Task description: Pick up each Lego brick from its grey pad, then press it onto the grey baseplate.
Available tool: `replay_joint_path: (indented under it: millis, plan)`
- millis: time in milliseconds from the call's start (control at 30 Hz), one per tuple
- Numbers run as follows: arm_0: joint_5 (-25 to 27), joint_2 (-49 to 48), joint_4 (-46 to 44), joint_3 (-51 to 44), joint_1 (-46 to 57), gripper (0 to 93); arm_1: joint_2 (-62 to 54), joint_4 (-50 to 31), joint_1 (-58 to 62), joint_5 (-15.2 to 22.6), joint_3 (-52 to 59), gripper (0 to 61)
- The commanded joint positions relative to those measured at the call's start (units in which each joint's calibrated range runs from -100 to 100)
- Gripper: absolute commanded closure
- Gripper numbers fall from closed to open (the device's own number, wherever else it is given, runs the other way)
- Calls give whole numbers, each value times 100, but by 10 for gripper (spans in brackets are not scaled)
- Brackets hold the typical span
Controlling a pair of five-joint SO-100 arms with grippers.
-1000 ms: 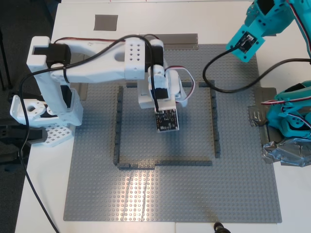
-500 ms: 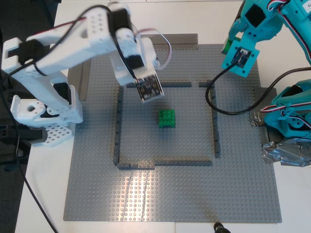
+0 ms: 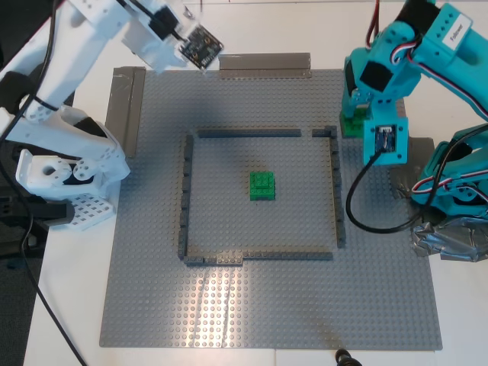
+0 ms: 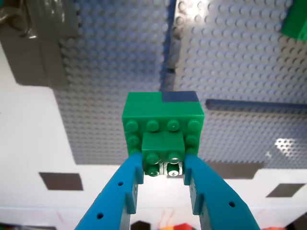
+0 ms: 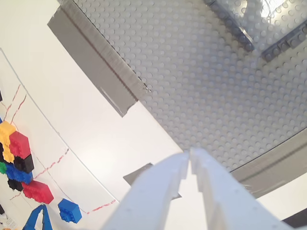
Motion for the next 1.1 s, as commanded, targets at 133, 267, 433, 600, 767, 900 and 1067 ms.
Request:
replay_joint_path:
  millis: [133, 267, 433, 600, 767, 900, 1067]
  plan:
    - [-225, 223, 61, 130, -574, 927, 696, -190, -348, -112, -106, 613]
    - [-425, 678, 61, 12, -770, 927, 1126, -304, -442, -200, -178, 613]
    - [-733, 875, 61, -114, -1118, 927, 1512, -744, -558, -195, -413, 613]
    - [-1266, 858, 61, -123, -1640, 927, 1915, -817, -710, -283, -774, 613]
    - [-1554, 927, 61, -304, -1684, 927, 2559, -44, -761, -552, -1812, 613]
    - [-1700, 935, 61, -539, -1655, 927, 2387, -353, -790, -542, -1523, 613]
    - [-1725, 953, 61, -611, -1778, 927, 2061, -825, -971, -381, -801, 613]
